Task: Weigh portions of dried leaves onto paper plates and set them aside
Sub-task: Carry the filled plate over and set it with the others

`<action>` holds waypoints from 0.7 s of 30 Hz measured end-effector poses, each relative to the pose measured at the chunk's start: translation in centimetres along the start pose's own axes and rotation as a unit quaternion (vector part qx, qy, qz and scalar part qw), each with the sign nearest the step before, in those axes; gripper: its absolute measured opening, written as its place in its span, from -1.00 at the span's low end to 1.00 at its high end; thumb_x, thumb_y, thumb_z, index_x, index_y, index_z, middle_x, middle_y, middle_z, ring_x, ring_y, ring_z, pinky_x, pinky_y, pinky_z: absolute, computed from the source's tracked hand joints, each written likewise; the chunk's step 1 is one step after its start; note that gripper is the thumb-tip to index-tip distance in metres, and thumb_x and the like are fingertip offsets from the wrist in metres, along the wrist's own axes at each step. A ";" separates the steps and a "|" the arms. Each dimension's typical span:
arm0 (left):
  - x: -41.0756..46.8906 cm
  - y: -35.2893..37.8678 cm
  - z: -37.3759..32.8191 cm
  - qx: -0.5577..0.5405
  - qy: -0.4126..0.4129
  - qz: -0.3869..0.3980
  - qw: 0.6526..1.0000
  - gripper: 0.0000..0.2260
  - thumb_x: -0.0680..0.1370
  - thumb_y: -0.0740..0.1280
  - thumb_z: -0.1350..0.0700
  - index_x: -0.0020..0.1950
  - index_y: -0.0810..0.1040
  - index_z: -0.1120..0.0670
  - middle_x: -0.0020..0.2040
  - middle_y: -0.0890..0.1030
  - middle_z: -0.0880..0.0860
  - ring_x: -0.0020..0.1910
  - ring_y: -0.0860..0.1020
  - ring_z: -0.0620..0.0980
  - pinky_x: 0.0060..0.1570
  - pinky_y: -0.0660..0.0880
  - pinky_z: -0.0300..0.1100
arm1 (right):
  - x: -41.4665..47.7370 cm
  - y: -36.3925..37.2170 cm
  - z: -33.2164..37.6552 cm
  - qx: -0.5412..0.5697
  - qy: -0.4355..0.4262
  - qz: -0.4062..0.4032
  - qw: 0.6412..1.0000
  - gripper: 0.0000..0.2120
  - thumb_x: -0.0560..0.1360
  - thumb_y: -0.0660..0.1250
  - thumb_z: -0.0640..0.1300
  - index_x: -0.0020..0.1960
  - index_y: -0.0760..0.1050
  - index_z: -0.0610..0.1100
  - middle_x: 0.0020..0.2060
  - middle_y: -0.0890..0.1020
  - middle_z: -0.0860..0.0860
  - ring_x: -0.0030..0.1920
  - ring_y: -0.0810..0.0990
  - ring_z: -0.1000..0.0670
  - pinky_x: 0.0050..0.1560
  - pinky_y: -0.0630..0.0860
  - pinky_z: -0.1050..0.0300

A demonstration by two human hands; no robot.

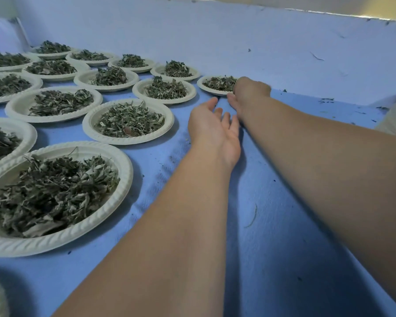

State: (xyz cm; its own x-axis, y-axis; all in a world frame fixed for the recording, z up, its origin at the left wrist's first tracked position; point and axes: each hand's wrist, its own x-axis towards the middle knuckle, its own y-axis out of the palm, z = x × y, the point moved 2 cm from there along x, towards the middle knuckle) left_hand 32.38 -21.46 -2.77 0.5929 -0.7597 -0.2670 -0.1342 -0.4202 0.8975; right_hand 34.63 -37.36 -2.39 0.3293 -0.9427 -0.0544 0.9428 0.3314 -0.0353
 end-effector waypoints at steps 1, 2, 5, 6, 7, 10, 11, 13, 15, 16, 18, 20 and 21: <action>-0.2 0.1 -0.1 -0.008 0.004 0.002 1.000 -0.61 0.72 0.09 0.15 0.54 0.38 0.17 0.62 0.24 0.20 0.60 0.23 0.16 0.52 0.27 0.01 | -0.4 -0.1 0.1 -0.045 -0.038 -0.028 0.998 -0.67 0.49 0.24 -0.18 0.20 0.23 -0.03 0.27 0.51 -0.12 0.13 0.60 -0.12 -0.03 0.56 0.16; -0.3 0.1 -0.1 -0.011 0.001 0.004 1.000 -0.63 0.72 0.10 0.15 0.51 0.41 0.18 0.60 0.28 0.21 0.58 0.27 0.15 0.53 0.29 0.01 | -0.7 0.0 0.2 -0.135 -0.108 -0.049 0.984 -0.68 0.45 0.23 -0.19 0.18 0.31 -0.03 0.20 0.51 -0.08 0.02 0.60 -0.08 -0.06 0.52 0.16; -0.4 0.2 -0.1 -0.019 -0.009 0.017 1.000 -0.75 0.70 0.11 0.18 0.12 0.57 0.19 0.40 0.52 0.21 0.43 0.49 0.11 0.47 0.39 0.00 | -1.6 1.1 -0.1 -0.405 -0.242 -0.004 0.882 -0.79 0.44 0.29 -0.18 0.04 0.58 -0.02 0.18 0.52 -0.07 0.07 0.57 -0.10 0.05 0.56 0.06; -0.5 0.2 -0.1 -0.023 -0.009 0.013 1.000 -0.77 0.69 0.12 0.19 -0.01 0.56 0.18 0.30 0.59 0.20 0.37 0.54 0.10 0.45 0.42 0.00 | -1.6 1.4 -0.3 -0.453 -0.240 0.019 0.858 -0.79 0.46 0.31 -0.13 0.05 0.63 -0.01 0.20 0.55 -0.06 0.16 0.56 -0.11 0.13 0.56 0.01; -0.5 0.2 -0.1 -0.024 -0.001 0.005 1.000 -0.77 0.68 0.13 0.20 -0.08 0.54 0.16 0.20 0.62 0.19 0.33 0.58 0.10 0.42 0.45 0.00 | -1.5 1.7 -0.4 -0.487 -0.237 0.030 0.840 -0.78 0.48 0.30 -0.08 0.07 0.65 -0.01 0.20 0.58 -0.05 0.22 0.53 -0.12 0.17 0.54 -0.01; -0.7 0.2 -0.3 -0.019 0.007 -0.019 1.000 -0.77 0.68 0.14 0.19 -0.07 0.54 0.14 0.14 0.63 0.16 0.23 0.62 0.06 0.37 0.48 -0.08 | -0.8 2.2 -0.6 -0.531 -0.220 0.034 0.818 -0.75 0.53 0.22 -0.01 0.09 0.62 -0.02 0.17 0.59 -0.04 0.31 0.41 -0.16 0.17 0.46 -0.02; -0.8 0.2 -0.3 -0.012 0.013 -0.022 1.000 -0.78 0.68 0.13 0.18 -0.05 0.55 0.13 0.14 0.64 0.15 0.20 0.62 0.03 0.36 0.47 -0.12 | -0.6 2.4 -0.7 -0.541 -0.215 0.033 0.812 -0.72 0.54 0.20 0.01 0.13 0.61 0.00 0.18 0.58 -0.04 0.33 0.37 -0.16 0.20 0.42 -0.04; -1.0 0.3 -0.5 -0.017 0.016 -0.026 0.999 -0.78 0.68 0.14 0.16 -0.03 0.55 0.11 0.06 0.62 0.09 0.09 0.60 -0.03 0.34 0.43 -0.18 | 0.0 2.5 -0.7 -0.553 -0.204 0.040 0.807 -0.70 0.55 0.18 0.04 0.19 0.59 0.05 0.21 0.57 -0.04 0.35 0.34 -0.16 0.23 0.34 -0.08; -1.1 0.3 -0.5 -0.022 0.019 -0.024 0.999 -0.79 0.69 0.14 0.14 -0.02 0.55 0.09 0.08 0.59 0.07 0.12 0.57 -0.05 0.38 0.39 -0.19 | 0.6 2.8 -0.8 -0.557 -0.198 0.046 0.805 -0.68 0.56 0.16 0.06 0.22 0.57 0.07 0.24 0.56 -0.04 0.35 0.34 -0.16 0.22 0.29 -0.10; -1.1 0.3 -0.5 -0.026 0.020 -0.022 0.999 -0.79 0.69 0.14 0.14 -0.02 0.54 0.09 0.11 0.59 0.07 0.16 0.56 -0.05 0.40 0.39 -0.19 | 0.9 2.9 -0.8 -0.561 -0.198 0.049 0.803 -0.67 0.57 0.16 0.06 0.25 0.55 0.08 0.25 0.56 -0.04 0.36 0.34 -0.16 0.22 0.29 -0.11; -1.0 0.3 -0.3 -0.027 0.017 -0.019 0.999 -0.79 0.69 0.14 0.14 -0.02 0.55 0.10 0.10 0.60 0.07 0.15 0.56 -0.05 0.38 0.40 -0.19 | 1.3 3.0 -0.9 -0.573 -0.194 0.050 0.794 -0.67 0.57 0.16 0.07 0.27 0.53 0.07 0.27 0.55 -0.04 0.37 0.34 -0.16 0.23 0.27 -0.12; -0.9 0.3 -0.3 -0.028 0.014 -0.015 0.999 -0.78 0.69 0.13 0.13 0.06 0.57 0.11 0.11 0.62 0.08 0.13 0.57 -0.05 0.36 0.40 -0.19 | 1.8 3.2 -0.9 -0.580 -0.191 0.055 0.790 -0.66 0.57 0.15 0.08 0.27 0.53 0.06 0.27 0.54 -0.04 0.36 0.37 -0.17 0.23 0.27 -0.12; -1.1 0.3 -0.4 -0.027 0.013 -0.016 0.999 -0.78 0.69 0.14 0.12 0.14 0.57 0.11 0.19 0.62 0.09 0.20 0.57 -0.04 0.38 0.39 -0.19 | 2.0 3.3 -0.8 -0.580 -0.188 0.058 0.790 -0.65 0.57 0.15 0.08 0.28 0.52 0.05 0.28 0.54 -0.04 0.36 0.38 -0.17 0.24 0.27 -0.13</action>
State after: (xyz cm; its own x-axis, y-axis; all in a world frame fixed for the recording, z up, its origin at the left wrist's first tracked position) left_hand 31.99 -20.63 -2.06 0.6172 -0.7324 -0.2874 -0.0719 -0.4162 0.9064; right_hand 38.32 -38.08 -3.42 0.6078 -0.7762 0.1678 0.2952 0.0247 -0.9551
